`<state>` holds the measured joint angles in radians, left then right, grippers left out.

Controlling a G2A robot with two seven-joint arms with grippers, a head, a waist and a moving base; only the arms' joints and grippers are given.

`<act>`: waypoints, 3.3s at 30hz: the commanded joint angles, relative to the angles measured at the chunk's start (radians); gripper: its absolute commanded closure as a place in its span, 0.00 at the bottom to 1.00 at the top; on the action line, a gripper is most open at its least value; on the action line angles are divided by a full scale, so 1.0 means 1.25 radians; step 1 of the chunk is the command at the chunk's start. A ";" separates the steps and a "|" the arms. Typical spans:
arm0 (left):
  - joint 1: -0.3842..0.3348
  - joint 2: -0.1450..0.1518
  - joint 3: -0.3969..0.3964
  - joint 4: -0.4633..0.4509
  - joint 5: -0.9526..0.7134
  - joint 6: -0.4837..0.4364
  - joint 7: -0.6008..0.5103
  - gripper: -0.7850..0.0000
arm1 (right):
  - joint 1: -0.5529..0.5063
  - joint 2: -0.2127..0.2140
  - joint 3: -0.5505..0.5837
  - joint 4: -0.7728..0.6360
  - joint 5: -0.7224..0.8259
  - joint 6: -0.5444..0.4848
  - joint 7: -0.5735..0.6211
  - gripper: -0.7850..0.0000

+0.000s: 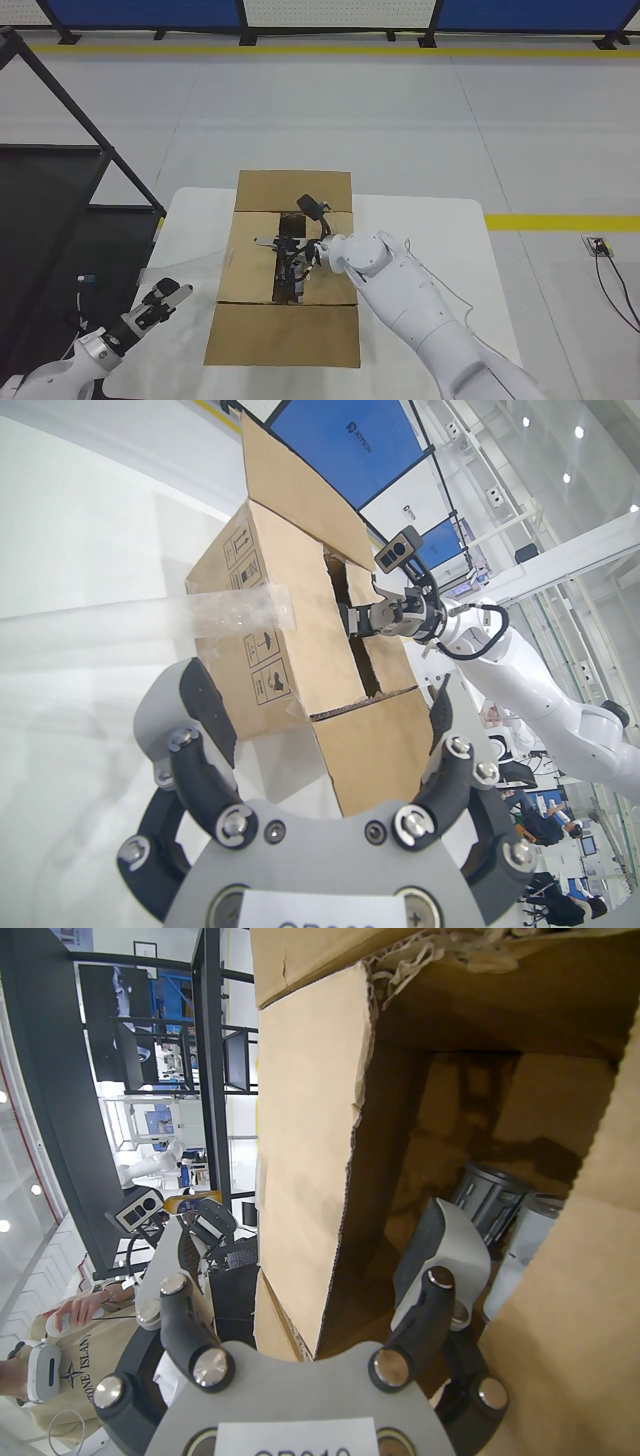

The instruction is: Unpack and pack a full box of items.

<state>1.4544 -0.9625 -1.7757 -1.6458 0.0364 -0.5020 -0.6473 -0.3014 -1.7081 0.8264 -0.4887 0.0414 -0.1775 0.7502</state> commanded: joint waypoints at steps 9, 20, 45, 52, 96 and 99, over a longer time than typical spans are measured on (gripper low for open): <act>-0.002 0.002 0.015 -0.007 0.007 -0.007 -0.018 0.00 | 0.015 -0.020 0.012 0.043 0.051 -0.081 0.020 0.00; -0.002 0.003 0.029 -0.022 0.042 -0.010 0.000 0.00 | 0.030 -0.019 0.043 0.042 0.089 -0.188 0.069 0.00; -0.002 0.001 0.053 -0.042 0.136 0.010 0.065 0.00 | 0.014 -0.036 0.041 -0.054 0.080 -0.164 -0.034 0.00; 0.011 -0.002 0.087 -0.078 0.244 -0.024 0.116 0.00 | -0.014 -0.028 0.048 -0.127 0.048 -0.151 -0.046 0.00; 0.024 -0.023 0.044 -0.031 0.237 0.116 0.288 0.00 | -0.111 0.017 0.135 -0.274 -0.057 -0.277 -0.042 0.00; 0.029 -0.023 0.036 -0.026 0.237 0.119 0.286 0.00 | -0.130 0.025 0.149 -0.306 -0.067 -0.270 -0.040 0.00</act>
<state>1.4878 -0.9911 -1.7277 -1.6810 0.3313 -0.3557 -0.2876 -0.4563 -1.6803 1.0071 -0.8580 -0.0390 -0.5179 0.6983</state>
